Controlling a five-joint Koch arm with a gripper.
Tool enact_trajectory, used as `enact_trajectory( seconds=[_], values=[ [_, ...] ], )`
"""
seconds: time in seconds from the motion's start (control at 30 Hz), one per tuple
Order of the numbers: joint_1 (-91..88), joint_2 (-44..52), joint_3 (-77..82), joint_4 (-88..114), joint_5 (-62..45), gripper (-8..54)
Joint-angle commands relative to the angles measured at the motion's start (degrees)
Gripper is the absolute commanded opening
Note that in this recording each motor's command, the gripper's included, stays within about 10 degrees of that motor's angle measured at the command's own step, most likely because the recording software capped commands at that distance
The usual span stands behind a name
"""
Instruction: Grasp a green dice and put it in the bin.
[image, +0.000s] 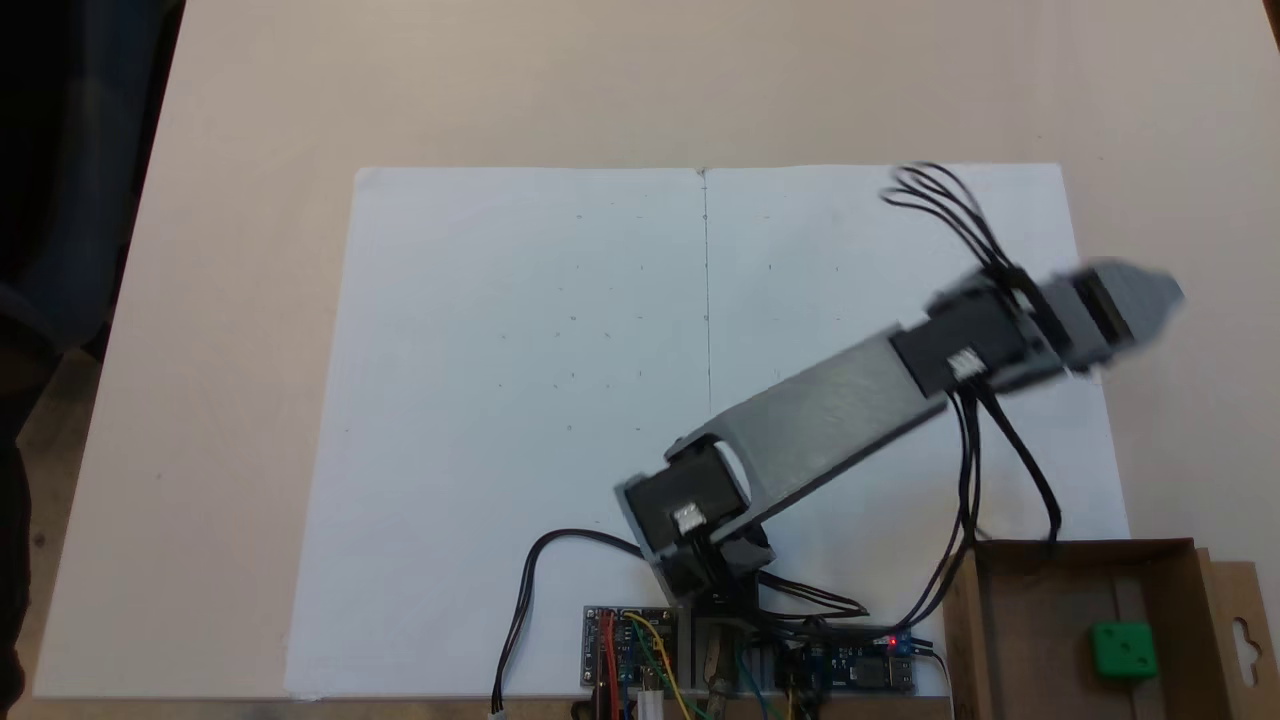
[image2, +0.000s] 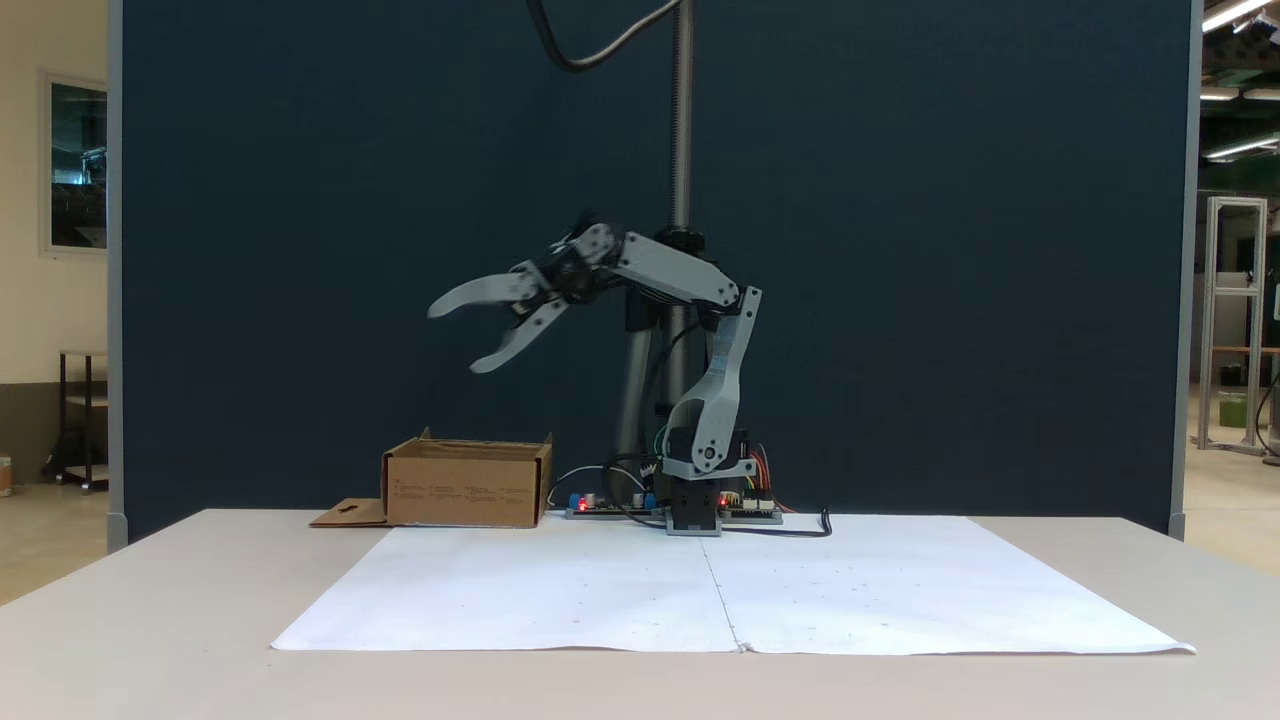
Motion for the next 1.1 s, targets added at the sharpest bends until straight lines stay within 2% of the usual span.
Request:
enact_trajectory(
  seconds=[0.0,0.27,0.53,0.77,1.07],
  values=[
    [-7.65,2.90,-2.11,-2.72,4.22,40.4],
    [-31.46,3.87,-1.14,-2.90,3.96,41.9],
    [-45.79,4.22,3.16,-8.79,3.43,44.2],
    [-55.20,8.44,15.47,-22.74,0.88,44.0],
    [-58.97,17.23,39.99,-39.53,-1.05,44.0]
  ],
)
